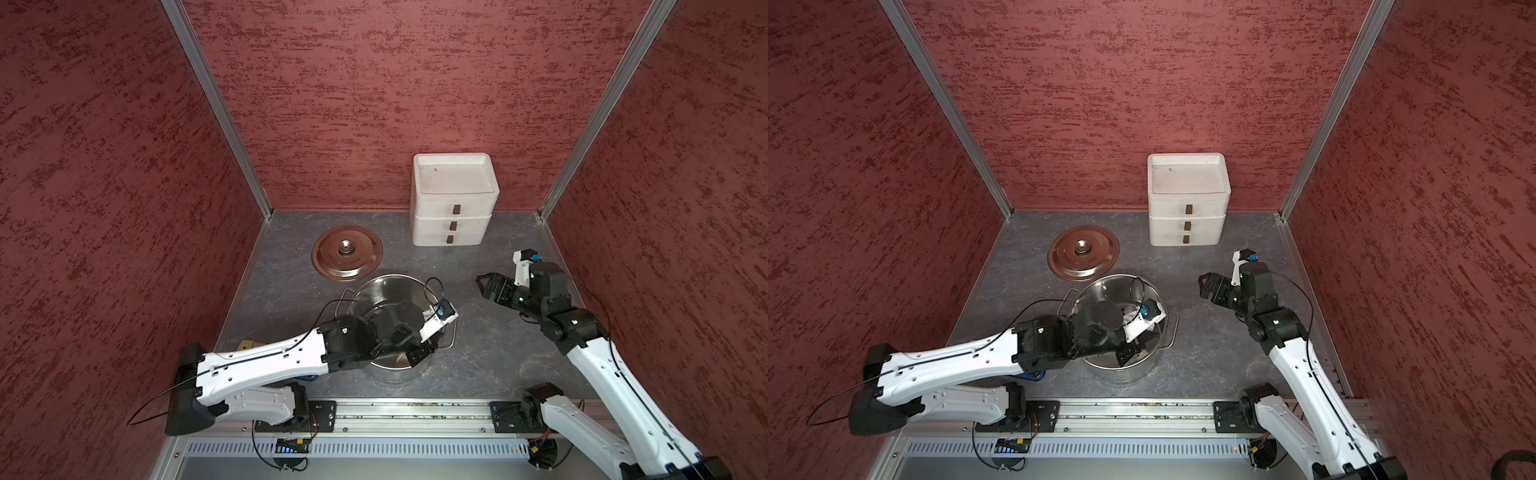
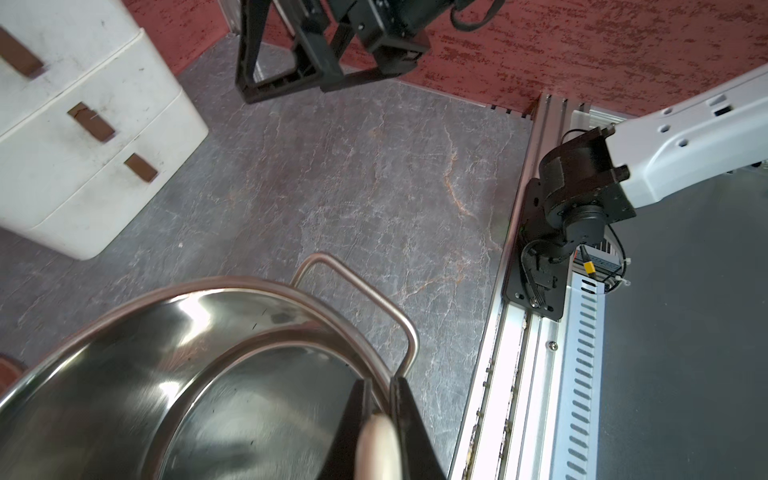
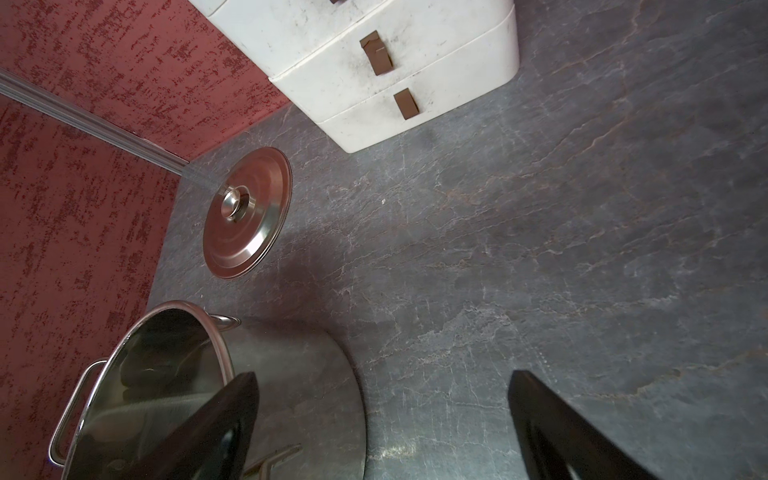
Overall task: Stir the soup with a spoon
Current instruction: Stir the soup in the pan with a stick.
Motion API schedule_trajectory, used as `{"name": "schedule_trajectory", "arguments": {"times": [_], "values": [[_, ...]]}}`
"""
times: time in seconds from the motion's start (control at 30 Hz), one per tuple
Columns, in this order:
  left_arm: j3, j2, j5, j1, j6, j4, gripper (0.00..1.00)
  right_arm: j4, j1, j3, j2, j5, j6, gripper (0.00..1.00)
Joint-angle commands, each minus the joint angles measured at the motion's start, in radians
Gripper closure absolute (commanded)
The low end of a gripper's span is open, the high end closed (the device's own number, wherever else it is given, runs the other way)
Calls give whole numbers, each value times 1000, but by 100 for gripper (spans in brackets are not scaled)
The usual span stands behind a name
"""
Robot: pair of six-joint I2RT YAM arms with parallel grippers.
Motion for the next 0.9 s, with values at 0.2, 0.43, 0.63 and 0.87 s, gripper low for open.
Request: {"name": "schedule_trajectory", "arguments": {"times": [0.2, 0.43, 0.63, 0.87], "values": [[-145, -203, -111, 118, -168, -164, 100, 65, 4, 9, 22, -17, 2, 2], [-153, -256, -65, 340, -94, -187, 100, 60, 5, 10, 15, -7, 14, 2], [-93, -160, -36, 455, -17, -102, 100, 45, 4, 5, -6, 8, 14, 2], [8, 23, 16, 470, 31, 51, 100, 43, 4, 8, -16, 15, 11, 2]]}}
